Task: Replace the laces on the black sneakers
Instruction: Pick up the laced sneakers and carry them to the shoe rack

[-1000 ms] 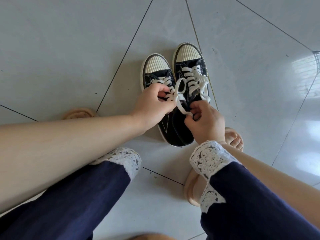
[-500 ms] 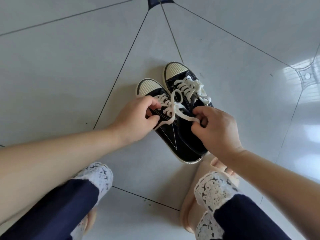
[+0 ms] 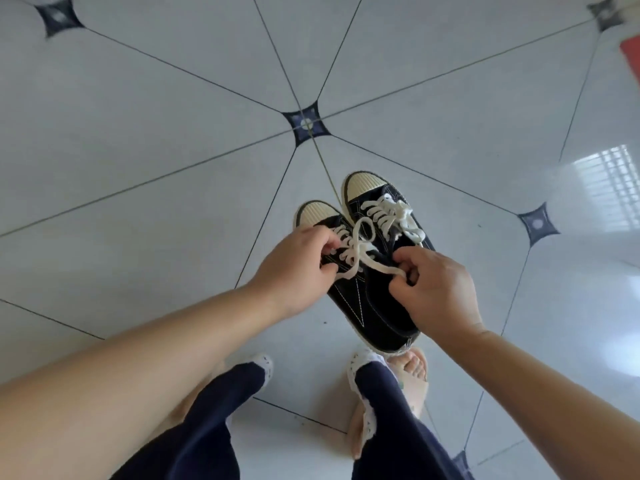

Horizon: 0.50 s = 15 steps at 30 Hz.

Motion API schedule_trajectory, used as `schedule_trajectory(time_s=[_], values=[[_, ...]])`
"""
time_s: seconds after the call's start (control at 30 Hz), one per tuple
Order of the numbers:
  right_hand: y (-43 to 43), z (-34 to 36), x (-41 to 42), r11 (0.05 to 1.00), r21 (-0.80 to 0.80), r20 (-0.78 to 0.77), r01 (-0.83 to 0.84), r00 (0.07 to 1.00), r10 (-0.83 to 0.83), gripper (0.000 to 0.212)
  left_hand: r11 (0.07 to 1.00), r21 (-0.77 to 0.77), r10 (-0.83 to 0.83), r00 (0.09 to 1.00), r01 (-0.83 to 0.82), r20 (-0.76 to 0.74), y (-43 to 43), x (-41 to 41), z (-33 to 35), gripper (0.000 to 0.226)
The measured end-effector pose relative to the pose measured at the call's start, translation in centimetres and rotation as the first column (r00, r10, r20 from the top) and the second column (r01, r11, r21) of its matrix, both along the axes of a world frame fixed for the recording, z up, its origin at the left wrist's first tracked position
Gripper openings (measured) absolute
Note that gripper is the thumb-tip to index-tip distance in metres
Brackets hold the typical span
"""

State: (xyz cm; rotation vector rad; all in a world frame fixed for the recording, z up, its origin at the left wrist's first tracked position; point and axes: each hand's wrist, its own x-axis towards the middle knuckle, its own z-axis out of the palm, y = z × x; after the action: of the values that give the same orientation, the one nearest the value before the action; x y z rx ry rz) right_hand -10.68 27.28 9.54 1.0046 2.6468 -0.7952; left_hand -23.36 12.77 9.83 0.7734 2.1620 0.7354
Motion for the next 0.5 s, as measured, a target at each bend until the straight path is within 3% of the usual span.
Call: schedule_trajectory(time_s=[0.5], values=[[6.4, 38.2, 1.2, 0.998, -0.006, -0.055, 0.063, 0.996, -0.063, 0.021, 0.989, 0.05, 0.141, 0.984, -0.137, -0.106, 4.2, -2.0, 39.1, 0.025]])
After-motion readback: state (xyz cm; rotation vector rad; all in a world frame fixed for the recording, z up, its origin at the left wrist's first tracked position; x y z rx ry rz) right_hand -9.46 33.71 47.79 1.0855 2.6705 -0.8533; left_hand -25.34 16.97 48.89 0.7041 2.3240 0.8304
